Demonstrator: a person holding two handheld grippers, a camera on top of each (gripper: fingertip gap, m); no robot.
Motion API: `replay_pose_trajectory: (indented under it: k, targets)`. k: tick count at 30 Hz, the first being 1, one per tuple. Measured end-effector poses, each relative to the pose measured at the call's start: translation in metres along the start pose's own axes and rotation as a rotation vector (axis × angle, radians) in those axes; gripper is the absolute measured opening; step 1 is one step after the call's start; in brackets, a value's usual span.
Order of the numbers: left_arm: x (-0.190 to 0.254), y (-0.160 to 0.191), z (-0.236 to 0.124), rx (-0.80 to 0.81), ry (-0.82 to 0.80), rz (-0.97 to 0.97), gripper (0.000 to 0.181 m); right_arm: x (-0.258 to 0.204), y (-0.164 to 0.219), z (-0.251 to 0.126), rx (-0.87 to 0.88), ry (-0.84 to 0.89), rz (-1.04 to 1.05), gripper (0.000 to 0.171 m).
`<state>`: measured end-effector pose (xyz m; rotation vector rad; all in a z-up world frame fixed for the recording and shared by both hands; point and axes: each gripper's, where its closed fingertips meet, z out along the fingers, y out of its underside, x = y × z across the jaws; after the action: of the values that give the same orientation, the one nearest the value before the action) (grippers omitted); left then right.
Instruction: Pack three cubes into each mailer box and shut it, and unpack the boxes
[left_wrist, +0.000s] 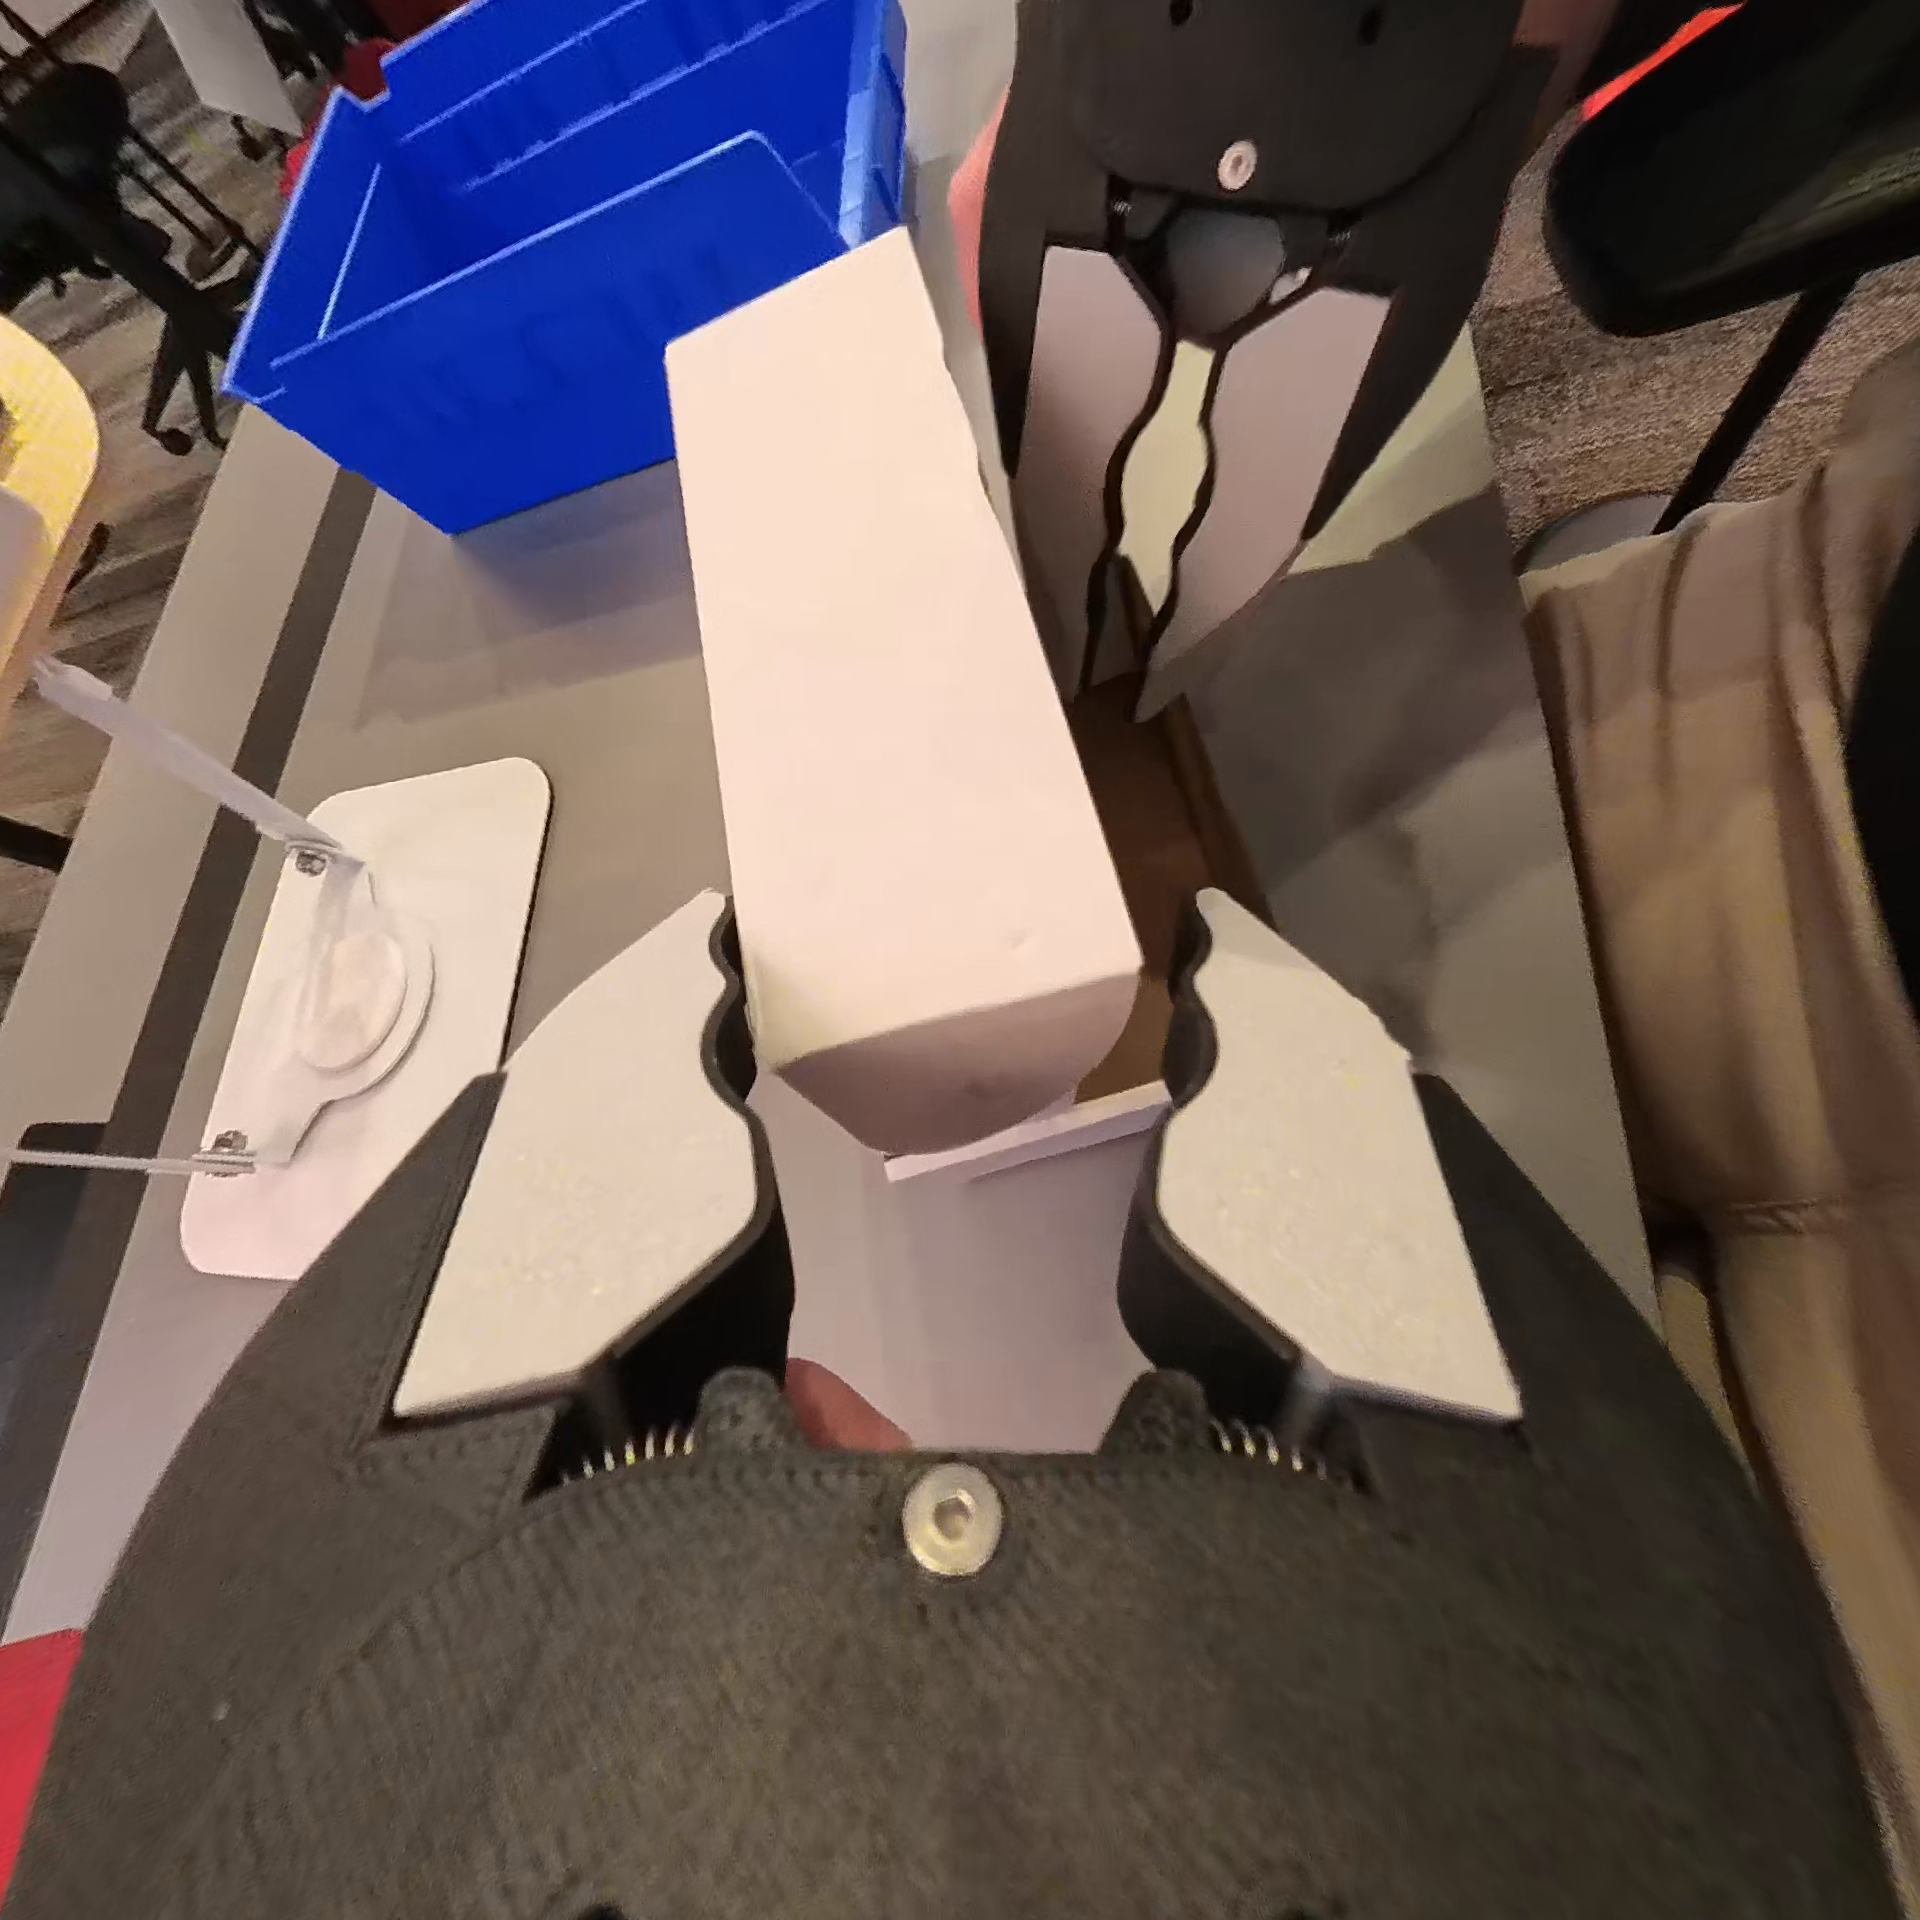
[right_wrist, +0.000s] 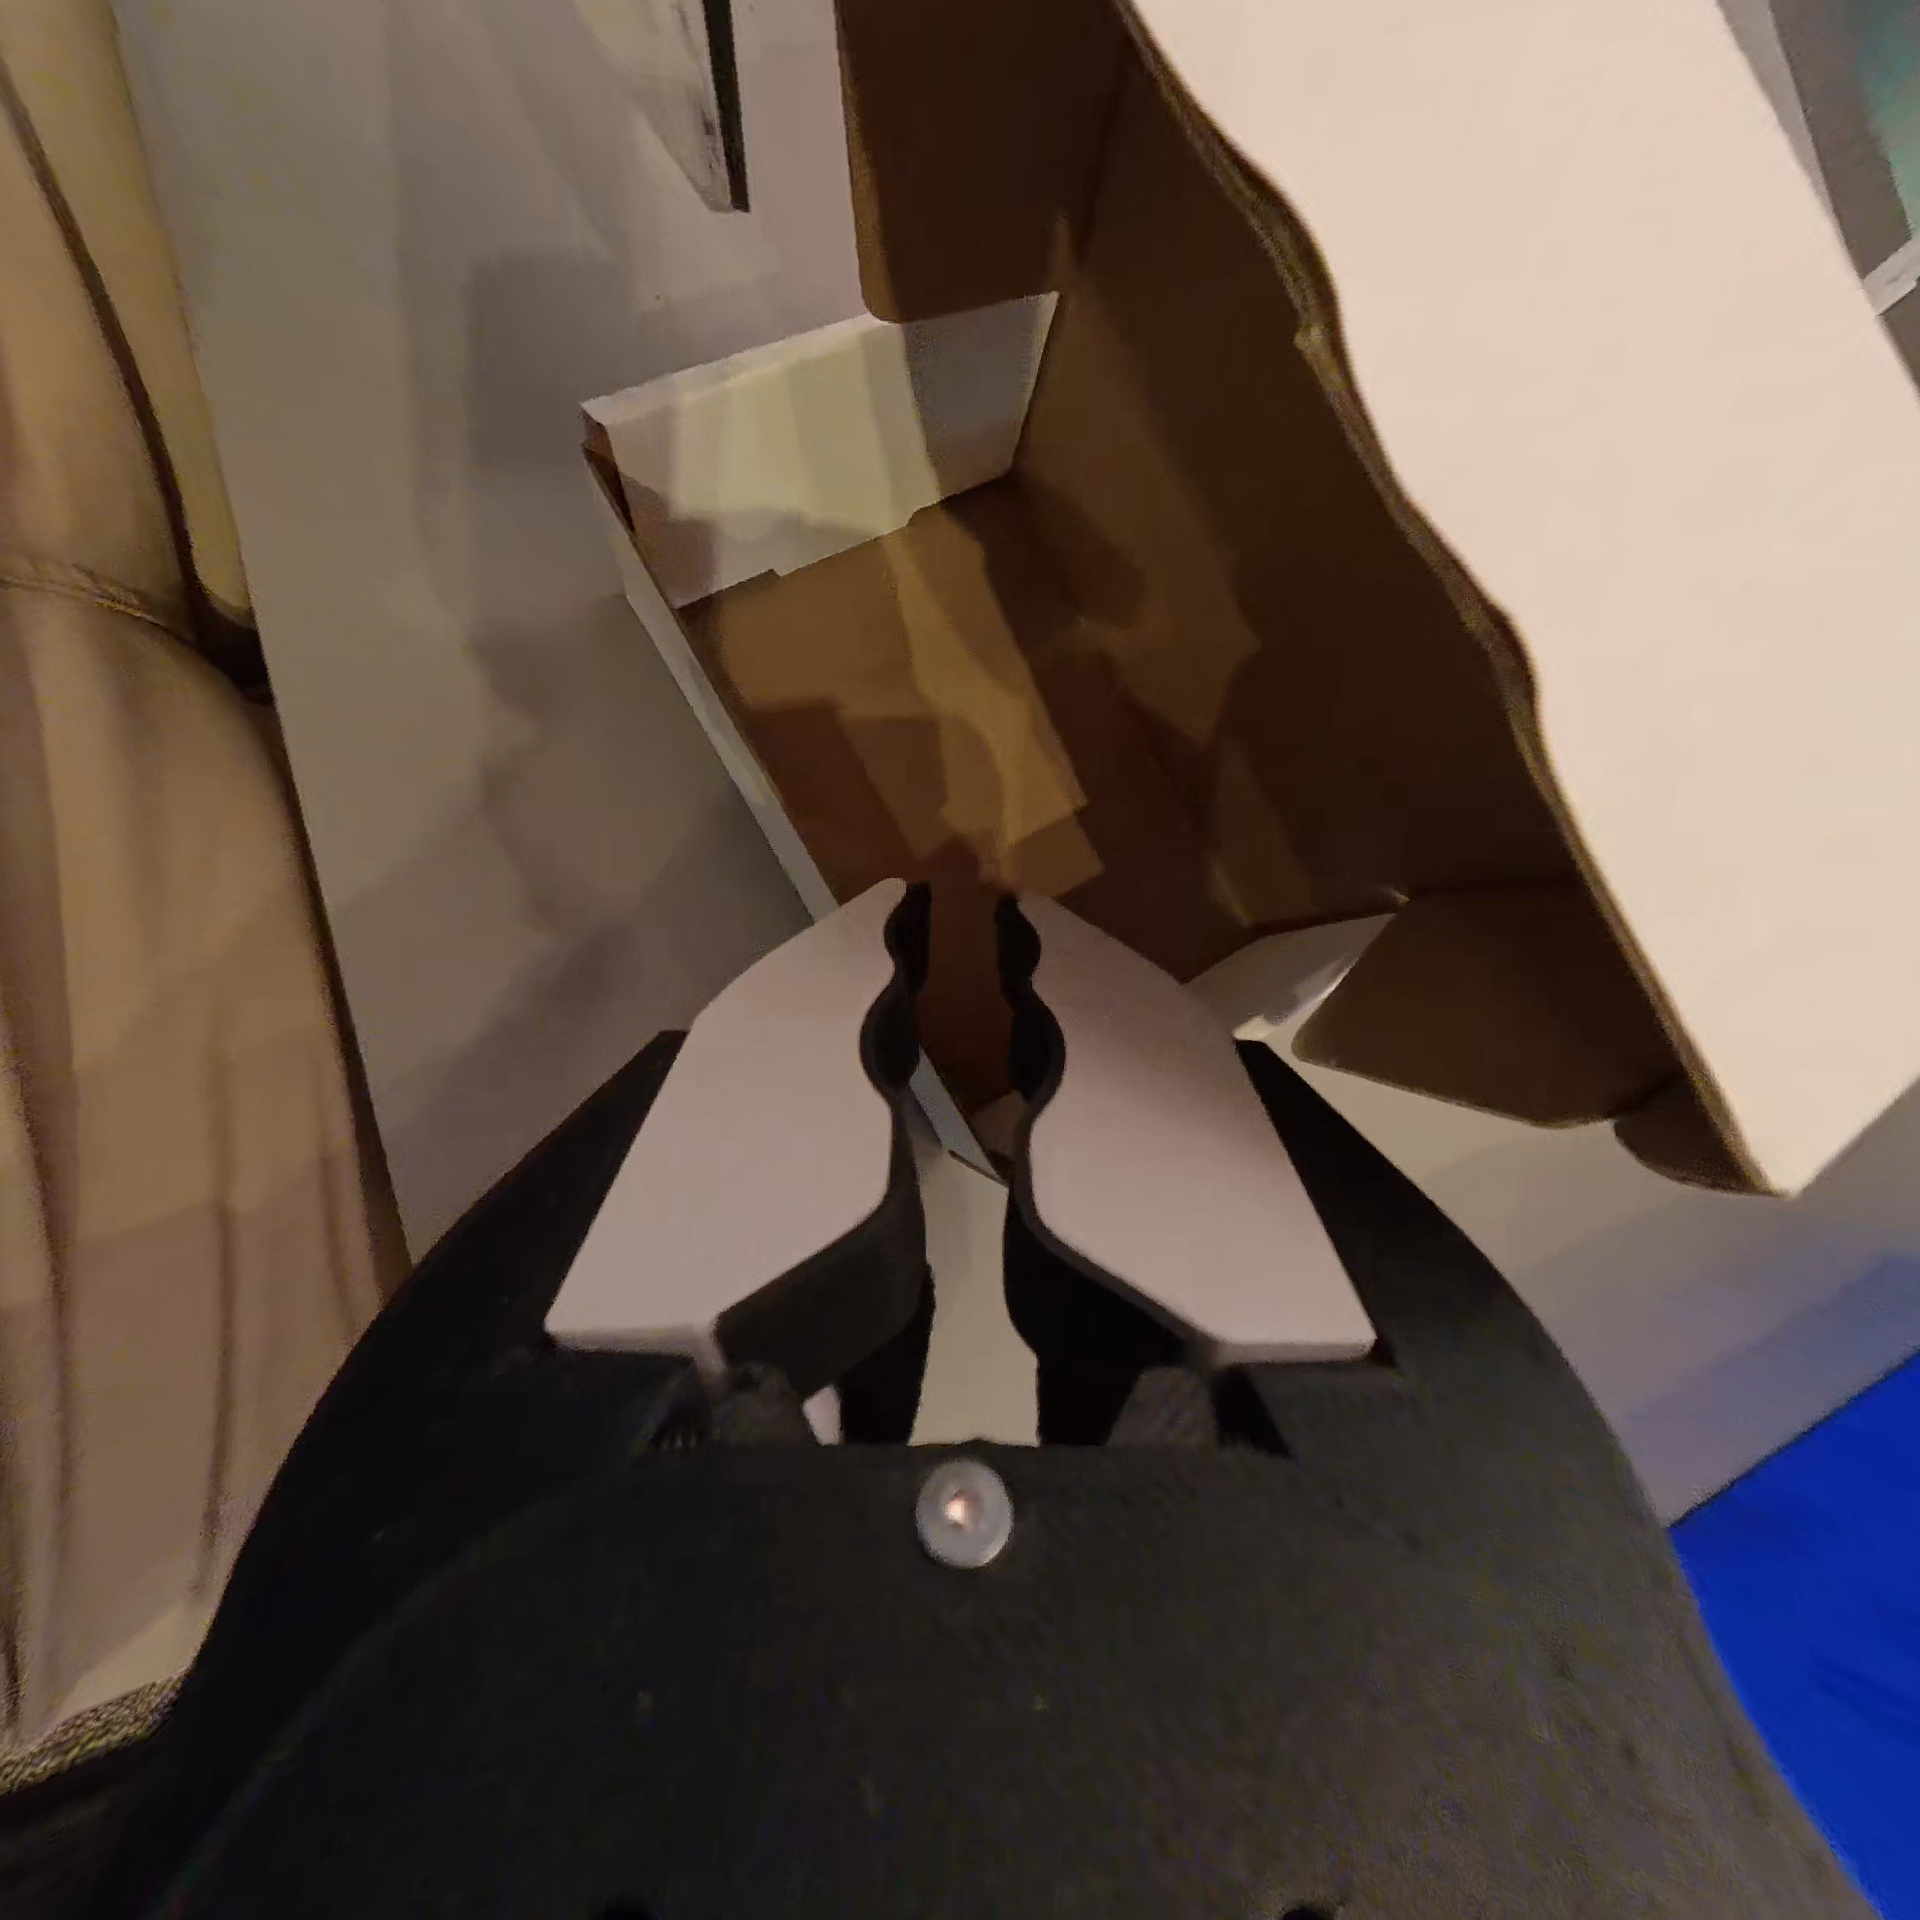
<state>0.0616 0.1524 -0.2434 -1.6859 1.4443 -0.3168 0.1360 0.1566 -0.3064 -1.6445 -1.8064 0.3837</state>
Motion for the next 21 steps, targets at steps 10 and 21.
replay_pose_trajectory:
  k: [10,21]
  targets:
    - [-0.007,0.001,0.002,-0.041,-0.061,-0.005,0.07,0.003,-0.009,-0.007,0.046,-0.032,0.026,0.023]
    - [-0.003,-0.004,0.001,-0.025,-0.017,-0.051,0.07,-0.026,0.009,-0.013,-0.066,-0.092,-0.124,0.022]
